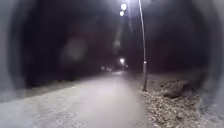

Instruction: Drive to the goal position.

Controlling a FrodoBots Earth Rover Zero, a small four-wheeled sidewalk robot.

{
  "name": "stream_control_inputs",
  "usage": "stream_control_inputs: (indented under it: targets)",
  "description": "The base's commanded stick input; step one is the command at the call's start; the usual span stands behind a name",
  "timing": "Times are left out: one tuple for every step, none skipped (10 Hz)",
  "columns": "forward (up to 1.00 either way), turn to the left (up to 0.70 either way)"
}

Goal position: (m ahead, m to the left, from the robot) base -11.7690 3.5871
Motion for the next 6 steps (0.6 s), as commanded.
stream_control_inputs:
  targets:
    - [0.0, -0.7]
    - [0.0, -0.7]
    - [0.0, -0.7]
    - [0.0, -0.7]
    - [0.0, -0.7]
    - [0.0, -0.7]
